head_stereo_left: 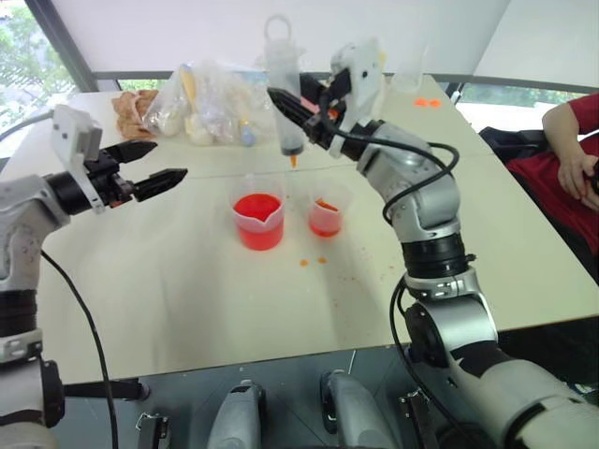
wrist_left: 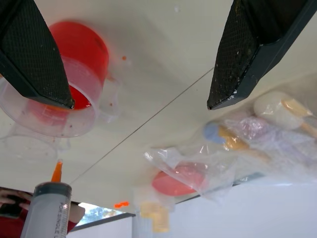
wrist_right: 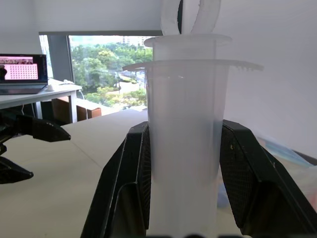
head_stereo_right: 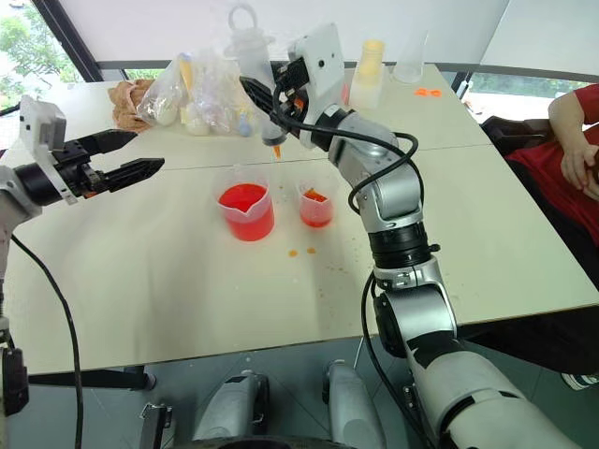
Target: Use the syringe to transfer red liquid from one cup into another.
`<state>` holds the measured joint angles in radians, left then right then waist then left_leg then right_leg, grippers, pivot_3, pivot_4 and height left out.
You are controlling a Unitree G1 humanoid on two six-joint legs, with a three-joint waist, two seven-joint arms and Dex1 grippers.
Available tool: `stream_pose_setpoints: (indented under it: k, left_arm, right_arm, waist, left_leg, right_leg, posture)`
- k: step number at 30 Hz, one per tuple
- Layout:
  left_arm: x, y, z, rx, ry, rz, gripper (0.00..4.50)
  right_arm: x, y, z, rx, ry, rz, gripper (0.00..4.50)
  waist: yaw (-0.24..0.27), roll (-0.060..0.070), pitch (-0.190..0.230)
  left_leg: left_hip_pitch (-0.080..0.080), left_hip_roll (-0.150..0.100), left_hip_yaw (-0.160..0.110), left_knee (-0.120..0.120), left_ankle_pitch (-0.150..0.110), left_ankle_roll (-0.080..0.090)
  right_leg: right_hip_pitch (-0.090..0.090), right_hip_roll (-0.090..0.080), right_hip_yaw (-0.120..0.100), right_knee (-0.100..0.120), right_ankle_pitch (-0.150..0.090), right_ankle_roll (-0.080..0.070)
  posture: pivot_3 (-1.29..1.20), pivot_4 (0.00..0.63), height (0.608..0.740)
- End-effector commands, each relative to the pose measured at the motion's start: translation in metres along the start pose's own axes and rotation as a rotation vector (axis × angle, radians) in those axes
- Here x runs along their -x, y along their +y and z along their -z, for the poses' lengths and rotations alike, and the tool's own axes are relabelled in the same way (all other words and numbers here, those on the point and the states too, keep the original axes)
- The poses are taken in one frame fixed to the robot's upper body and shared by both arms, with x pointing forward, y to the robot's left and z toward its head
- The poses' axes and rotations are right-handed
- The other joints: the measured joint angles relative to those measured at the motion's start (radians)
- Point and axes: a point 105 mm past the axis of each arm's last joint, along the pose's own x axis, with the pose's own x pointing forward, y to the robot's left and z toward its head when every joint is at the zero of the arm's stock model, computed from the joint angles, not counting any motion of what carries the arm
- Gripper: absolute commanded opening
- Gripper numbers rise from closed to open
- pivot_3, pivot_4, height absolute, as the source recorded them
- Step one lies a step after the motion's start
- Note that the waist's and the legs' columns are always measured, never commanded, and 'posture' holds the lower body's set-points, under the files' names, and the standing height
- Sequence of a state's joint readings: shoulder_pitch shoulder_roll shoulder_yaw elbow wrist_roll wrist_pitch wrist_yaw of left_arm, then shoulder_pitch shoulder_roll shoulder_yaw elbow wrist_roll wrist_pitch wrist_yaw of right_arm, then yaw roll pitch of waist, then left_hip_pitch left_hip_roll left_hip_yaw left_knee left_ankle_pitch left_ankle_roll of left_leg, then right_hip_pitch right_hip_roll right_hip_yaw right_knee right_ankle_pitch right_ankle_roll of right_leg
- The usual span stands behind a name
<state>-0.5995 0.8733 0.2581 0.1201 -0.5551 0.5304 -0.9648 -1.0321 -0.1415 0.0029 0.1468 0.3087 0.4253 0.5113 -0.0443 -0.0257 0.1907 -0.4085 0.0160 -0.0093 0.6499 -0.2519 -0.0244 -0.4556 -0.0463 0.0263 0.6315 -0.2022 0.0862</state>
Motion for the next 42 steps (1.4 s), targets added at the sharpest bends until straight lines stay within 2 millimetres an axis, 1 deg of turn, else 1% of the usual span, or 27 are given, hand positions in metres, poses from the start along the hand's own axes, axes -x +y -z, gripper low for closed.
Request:
stream_pose_setpoints:
  k: [1, 3, 5, 6, 9, 13, 16, 22, 26, 32, 36, 39, 42]
  left_arm:
    - [-0.005, -0.003, -0.034, -0.091, -0.077, 0.033, 4.5]
    - [-0.011, -0.005, -0.048, -0.128, -0.103, 0.057, 4.5]
    - [-0.017, -0.007, -0.068, -0.165, -0.15, 0.081, 4.5]
    - [-0.019, -0.008, -0.076, -0.175, -0.167, 0.09, 4.5]
    - [-0.024, -0.012, -0.098, -0.205, -0.217, 0.134, 4.5]
    - [-0.027, -0.017, -0.112, -0.207, -0.251, 0.19, 4.5]
    - [-0.028, -0.02, -0.113, -0.211, -0.246, 0.217, 4.5]
    - [-0.036, -0.022, -0.107, -0.23, -0.229, 0.228, 4.5]
    - [-0.04, -0.025, -0.108, -0.246, -0.232, 0.238, 4.5]
    - [-0.064, -0.018, -0.103, -0.33, -0.223, 0.149, 4.5]
    - [-0.081, -0.023, -0.095, -0.402, -0.188, 0.148, 4.5]
    - [-0.086, -0.027, -0.101, -0.397, -0.229, 0.161, 3.68]
    - [-0.089, -0.029, -0.102, -0.403, -0.24, 0.171, 2.34]
  right_arm:
    - [-0.004, 0.021, -0.048, -0.038, -0.157, -0.062, 1.4]
    - [-0.005, 0.034, -0.05, -0.081, -0.165, -0.093, 1.4]
    - [-0.006, 0.05, -0.036, -0.109, -0.135, -0.125, 1.4]
    - [-0.005, 0.055, -0.03, -0.118, -0.121, -0.134, 1.4]
    - [-0.005, 0.067, -0.008, -0.135, -0.078, -0.139, 1.4]
    - [-0.007, 0.073, 0.008, -0.113, -0.05, -0.137, 1.4]
    - [-0.007, 0.077, 0.017, -0.093, -0.036, -0.143, 1.4]
    - [-0.008, 0.081, 0.022, -0.085, -0.032, -0.15, 1.4]
    - [-0.009, 0.083, 0.025, -0.082, -0.029, -0.15, 1.4]
    - [-0.009, 0.088, 0.028, -0.068, -0.025, -0.158, 1.4]
    - [-0.009, 0.088, 0.029, -0.068, -0.026, -0.158, 1.4]
    - [-0.009, 0.089, 0.029, -0.069, -0.026, -0.156, 1.4]
    - [-0.009, 0.091, 0.031, -0.073, -0.025, -0.156, 1.4]
  waist:
    - [0.0, 0.0, 0.0]
    - [0.0, 0.0, 0.0]
    - [0.0, 0.0, 0.0]
    - [0.0, -0.001, 0.0]
    - [0.0, -0.001, -0.001]
    - [0.0, 0.0, 0.0]
    - [-0.001, 0.0, 0.0]
    - [0.0, 0.0, 0.0]
    - [0.001, -0.001, 0.0]
    - [0.002, -0.001, 0.0]
    - [0.001, -0.001, 0.0]
    - [0.001, -0.001, 0.0]
    - [0.0, -0.001, 0.0]
  left_leg:
    - [0.0, 0.0, 0.0, 0.0, 0.0, 0.0]
    - [0.0, 0.0, 0.0, 0.0, 0.0, 0.0]
    - [0.0, 0.0, 0.0, 0.0, 0.0, 0.0]
    - [0.0, 0.0, 0.0, 0.0, 0.0, 0.0]
    - [0.0, 0.0, 0.0, 0.0, 0.0, 0.0]
    - [0.0, 0.0, 0.0, 0.001, 0.0, 0.0]
    - [0.0, 0.0, 0.0, 0.001, 0.0, 0.0]
    - [0.0, 0.0, 0.0, 0.001, 0.0, 0.0]
    - [0.0, 0.0, 0.0, 0.001, 0.0, 0.0]
    - [0.0, 0.0, 0.0, 0.001, 0.0, 0.0]
    - [0.0, 0.0, 0.0, 0.001, 0.0, 0.0]
    - [0.0, 0.0, 0.0, 0.001, 0.0, 0.0]
    - [0.0, 0.0, 0.0, 0.001, 0.0, 0.0]
  right_leg:
    - [0.0, 0.0, 0.0, 0.0, 0.0, 0.0]
    - [0.0, 0.0, 0.0, 0.0, 0.0, 0.0]
    - [0.0, 0.0, 0.0, 0.0, 0.0, 0.0]
    - [0.0, 0.0, 0.0, 0.0, 0.0, 0.0]
    - [0.001, 0.0, 0.0, 0.0, 0.0, 0.0]
    - [0.0, 0.0, 0.0, 0.0, 0.0, 0.0]
    - [0.0, 0.0, 0.0, 0.0, 0.0, 0.0]
    - [0.0, 0.0, 0.0, 0.0, 0.0, 0.0]
    - [0.0, 0.0, 0.0, 0.0, 0.0, 0.0]
    - [0.001, 0.0, 0.0, 0.0, 0.0, 0.0]
    - [0.001, 0.0, 0.0, 0.0, 0.0, 0.0]
    - [0.001, 0.0, 0.0, 0.0, 0.0, 0.0]
    - [0.001, 0.0, 0.0, 0.0, 0.0, 0.0]
  posture:
    - [0.0, 0.15, 0.74]
    - [0.0, 0.15, 0.74]
    - [0.0, 0.15, 0.74]
    - [0.0, 0.15, 0.74]
    - [0.0, 0.15, 0.74]
    - [0.0, 0.15, 0.74]
    - [0.0, 0.15, 0.74]
    - [0.0, 0.15, 0.74]
    - [0.0, 0.15, 0.74]
    - [0.0, 0.15, 0.74]
    - [0.0, 0.15, 0.74]
    - [0.0, 0.15, 0.74]
    - [0.0, 0.15, 0.74]
